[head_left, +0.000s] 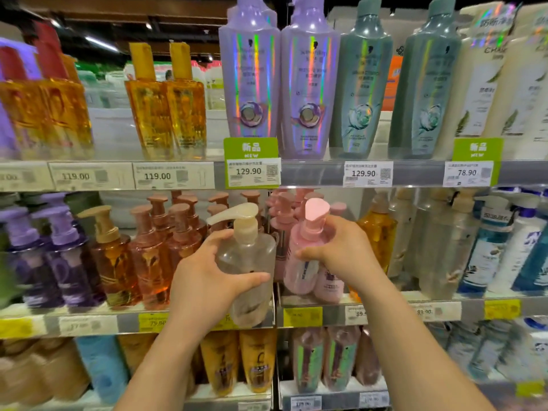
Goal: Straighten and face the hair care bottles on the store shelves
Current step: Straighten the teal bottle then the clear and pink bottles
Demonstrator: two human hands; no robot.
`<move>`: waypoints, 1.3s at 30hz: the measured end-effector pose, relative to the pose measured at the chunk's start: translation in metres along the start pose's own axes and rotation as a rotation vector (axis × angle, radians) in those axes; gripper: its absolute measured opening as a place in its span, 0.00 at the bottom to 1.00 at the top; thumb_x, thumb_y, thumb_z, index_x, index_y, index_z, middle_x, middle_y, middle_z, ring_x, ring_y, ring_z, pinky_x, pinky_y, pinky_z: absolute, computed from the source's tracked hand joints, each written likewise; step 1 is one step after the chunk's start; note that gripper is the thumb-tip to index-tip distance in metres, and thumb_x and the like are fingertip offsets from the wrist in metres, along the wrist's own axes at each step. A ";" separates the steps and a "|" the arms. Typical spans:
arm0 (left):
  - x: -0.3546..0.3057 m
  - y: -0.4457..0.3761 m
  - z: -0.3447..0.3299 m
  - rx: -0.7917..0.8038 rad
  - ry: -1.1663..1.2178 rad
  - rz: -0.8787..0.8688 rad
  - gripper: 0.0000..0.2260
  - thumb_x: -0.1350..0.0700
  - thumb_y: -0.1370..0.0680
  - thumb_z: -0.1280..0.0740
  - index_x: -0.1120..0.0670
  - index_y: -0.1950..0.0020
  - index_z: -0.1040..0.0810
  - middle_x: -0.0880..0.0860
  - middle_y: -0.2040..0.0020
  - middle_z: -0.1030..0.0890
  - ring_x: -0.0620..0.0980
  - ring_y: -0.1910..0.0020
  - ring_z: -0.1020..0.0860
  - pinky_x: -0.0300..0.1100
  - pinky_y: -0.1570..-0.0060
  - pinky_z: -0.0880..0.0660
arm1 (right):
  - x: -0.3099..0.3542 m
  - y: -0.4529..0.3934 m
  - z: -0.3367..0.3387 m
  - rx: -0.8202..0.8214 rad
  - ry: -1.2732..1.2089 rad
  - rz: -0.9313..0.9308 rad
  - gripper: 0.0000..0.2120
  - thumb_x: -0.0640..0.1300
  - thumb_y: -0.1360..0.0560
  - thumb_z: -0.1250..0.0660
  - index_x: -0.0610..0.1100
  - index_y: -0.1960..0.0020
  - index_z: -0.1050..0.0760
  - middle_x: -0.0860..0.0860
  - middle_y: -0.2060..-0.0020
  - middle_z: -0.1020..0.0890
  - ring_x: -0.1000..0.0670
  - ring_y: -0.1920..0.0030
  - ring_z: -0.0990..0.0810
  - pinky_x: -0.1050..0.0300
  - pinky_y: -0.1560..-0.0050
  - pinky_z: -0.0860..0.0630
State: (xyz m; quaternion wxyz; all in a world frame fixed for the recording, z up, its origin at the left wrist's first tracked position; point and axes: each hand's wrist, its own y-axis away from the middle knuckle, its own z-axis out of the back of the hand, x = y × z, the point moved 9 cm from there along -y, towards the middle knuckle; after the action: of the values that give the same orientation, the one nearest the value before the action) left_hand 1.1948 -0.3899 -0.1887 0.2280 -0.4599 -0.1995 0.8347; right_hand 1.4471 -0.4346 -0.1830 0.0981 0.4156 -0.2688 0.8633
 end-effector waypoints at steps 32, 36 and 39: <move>-0.041 0.035 -0.080 0.335 0.061 -0.108 0.32 0.25 0.50 0.27 0.20 0.50 0.36 0.30 0.50 0.23 0.38 0.48 0.23 0.41 0.51 0.22 | -0.051 0.048 0.058 -0.238 -0.215 -0.132 0.03 0.50 0.24 0.27 0.52 0.51 0.16 0.58 0.62 0.13 0.58 0.73 0.18 0.66 0.71 0.23; -0.094 0.041 -0.105 0.354 -0.002 -0.241 0.31 0.24 0.48 0.30 0.14 0.51 0.42 0.21 0.58 0.31 0.33 0.51 0.28 0.36 0.54 0.28 | -0.075 0.067 0.109 -0.293 -0.273 -0.169 0.04 0.46 0.22 0.28 0.52 0.55 0.16 0.53 0.62 0.13 0.55 0.72 0.18 0.63 0.70 0.22; -0.131 0.042 -0.127 0.327 0.022 -0.288 0.32 0.25 0.47 0.31 0.19 0.46 0.38 0.24 0.55 0.28 0.35 0.50 0.26 0.39 0.52 0.26 | -0.096 0.075 0.147 -0.317 -0.340 -0.198 0.04 0.44 0.22 0.29 0.48 0.53 0.16 0.51 0.62 0.12 0.53 0.72 0.18 0.67 0.71 0.25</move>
State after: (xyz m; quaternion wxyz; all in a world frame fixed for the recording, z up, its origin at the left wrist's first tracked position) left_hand 1.3575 -0.4828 -0.1860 0.4188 -0.3925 -0.1228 0.8096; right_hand 1.5763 -0.5722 -0.2109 0.1996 0.5588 -0.3716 0.7140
